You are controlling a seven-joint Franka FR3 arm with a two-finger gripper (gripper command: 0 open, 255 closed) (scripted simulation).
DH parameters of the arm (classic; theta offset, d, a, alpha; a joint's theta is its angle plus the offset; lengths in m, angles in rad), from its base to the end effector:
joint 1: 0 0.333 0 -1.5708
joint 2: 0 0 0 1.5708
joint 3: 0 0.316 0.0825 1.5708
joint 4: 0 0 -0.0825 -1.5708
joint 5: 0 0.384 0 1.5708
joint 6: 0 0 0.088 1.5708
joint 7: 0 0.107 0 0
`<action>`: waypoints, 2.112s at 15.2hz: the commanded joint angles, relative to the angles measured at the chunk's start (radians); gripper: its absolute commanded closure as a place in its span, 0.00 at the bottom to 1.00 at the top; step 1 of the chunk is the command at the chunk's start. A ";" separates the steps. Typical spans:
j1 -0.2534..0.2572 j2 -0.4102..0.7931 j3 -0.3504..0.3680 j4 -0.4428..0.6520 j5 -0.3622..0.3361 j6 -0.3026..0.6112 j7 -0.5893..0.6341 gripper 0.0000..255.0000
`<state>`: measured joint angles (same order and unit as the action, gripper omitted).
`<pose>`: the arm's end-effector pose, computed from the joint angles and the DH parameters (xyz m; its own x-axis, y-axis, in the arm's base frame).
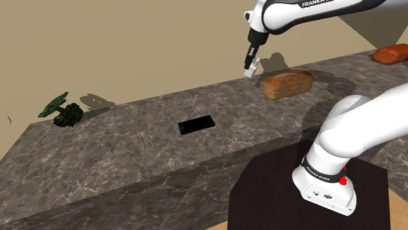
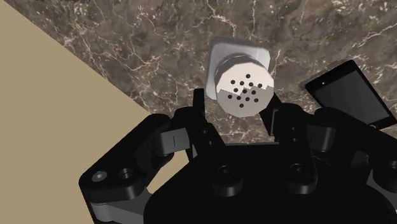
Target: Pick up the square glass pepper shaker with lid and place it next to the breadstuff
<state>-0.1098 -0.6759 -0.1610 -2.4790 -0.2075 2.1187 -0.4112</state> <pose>0.3602 -0.1182 0.5452 0.9371 0.2562 0.2372 0.2070 -0.9547 0.2136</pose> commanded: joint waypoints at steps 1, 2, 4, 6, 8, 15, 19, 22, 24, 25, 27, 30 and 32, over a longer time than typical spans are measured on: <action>-0.014 0.001 -0.042 0.004 -0.012 0.004 -0.048 1.00; -0.022 0.002 -0.065 0.007 -0.018 0.005 -0.074 1.00; -0.037 0.006 -0.111 0.016 -0.029 0.008 -0.126 1.00; -0.050 0.015 -0.158 0.030 -0.039 0.012 -0.178 1.00; -0.060 0.029 -0.205 0.048 -0.047 0.016 -0.231 1.00; -0.072 0.112 -0.378 0.148 -0.048 0.028 -0.420 1.00; -0.059 0.182 -0.486 0.228 -0.024 0.033 -0.535 1.00; -0.037 0.246 -0.575 0.300 0.012 0.033 -0.627 1.00; -0.016 0.295 -0.641 0.353 0.047 0.031 -0.693 1.00; -0.004 0.323 -0.676 0.381 0.068 0.030 -0.729 1.00; 0.025 0.385 -0.752 0.441 0.124 0.024 -0.805 1.00; 0.076 0.510 -0.886 0.542 0.252 0.005 -0.944 1.00; 0.100 0.637 -0.990 0.619 0.397 -0.026 -1.070 1.00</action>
<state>-0.0266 -0.1151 -1.0864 -1.9053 0.0986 2.1062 -1.3989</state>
